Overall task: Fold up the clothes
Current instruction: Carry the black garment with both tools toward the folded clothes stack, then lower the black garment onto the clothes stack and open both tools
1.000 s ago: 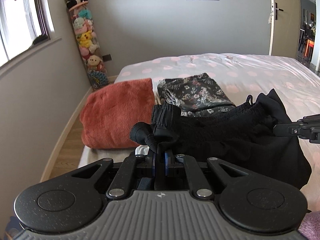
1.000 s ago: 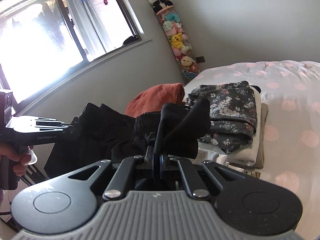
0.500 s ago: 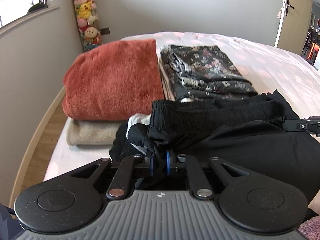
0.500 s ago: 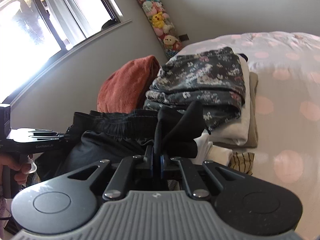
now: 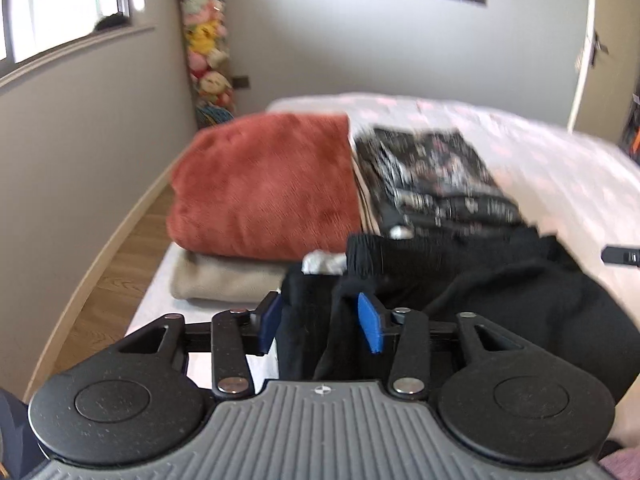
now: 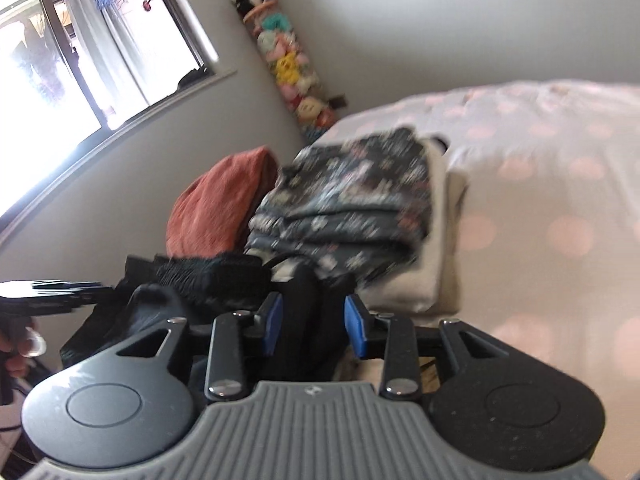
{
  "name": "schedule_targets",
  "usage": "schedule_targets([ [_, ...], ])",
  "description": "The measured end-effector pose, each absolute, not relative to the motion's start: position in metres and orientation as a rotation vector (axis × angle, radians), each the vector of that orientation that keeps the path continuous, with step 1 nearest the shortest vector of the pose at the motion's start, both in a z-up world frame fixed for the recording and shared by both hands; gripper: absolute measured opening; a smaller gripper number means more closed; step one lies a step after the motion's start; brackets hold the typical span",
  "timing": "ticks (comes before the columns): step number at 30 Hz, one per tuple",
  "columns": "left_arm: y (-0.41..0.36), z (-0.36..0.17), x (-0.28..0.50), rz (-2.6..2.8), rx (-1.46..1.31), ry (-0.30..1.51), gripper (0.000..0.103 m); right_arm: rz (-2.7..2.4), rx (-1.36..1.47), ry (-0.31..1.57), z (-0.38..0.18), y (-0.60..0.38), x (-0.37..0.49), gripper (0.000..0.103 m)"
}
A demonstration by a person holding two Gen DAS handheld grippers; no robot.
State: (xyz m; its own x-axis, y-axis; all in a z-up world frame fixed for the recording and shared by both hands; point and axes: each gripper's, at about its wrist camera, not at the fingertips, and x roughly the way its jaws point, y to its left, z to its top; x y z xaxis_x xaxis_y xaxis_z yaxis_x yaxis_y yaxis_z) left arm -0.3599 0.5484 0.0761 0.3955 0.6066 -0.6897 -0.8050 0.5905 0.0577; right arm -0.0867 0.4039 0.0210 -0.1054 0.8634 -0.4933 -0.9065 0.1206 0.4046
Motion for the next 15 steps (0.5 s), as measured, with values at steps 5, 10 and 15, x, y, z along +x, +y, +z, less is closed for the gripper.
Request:
schedule_targets([
  [5, 0.521, 0.095, -0.372, 0.912, -0.285, 0.674, 0.041, 1.572, -0.051, 0.713, 0.041, 0.376, -0.097, 0.037],
  [10, 0.492, 0.091, -0.375, 0.906, -0.284, 0.674, 0.041, 1.683, -0.102, 0.662, 0.047, 0.351, -0.136, 0.035],
  [15, 0.476, 0.064, -0.376, 0.912, -0.295, 0.736, 0.041, 1.701, -0.167, 0.730, 0.028, 0.350, -0.162, 0.035],
])
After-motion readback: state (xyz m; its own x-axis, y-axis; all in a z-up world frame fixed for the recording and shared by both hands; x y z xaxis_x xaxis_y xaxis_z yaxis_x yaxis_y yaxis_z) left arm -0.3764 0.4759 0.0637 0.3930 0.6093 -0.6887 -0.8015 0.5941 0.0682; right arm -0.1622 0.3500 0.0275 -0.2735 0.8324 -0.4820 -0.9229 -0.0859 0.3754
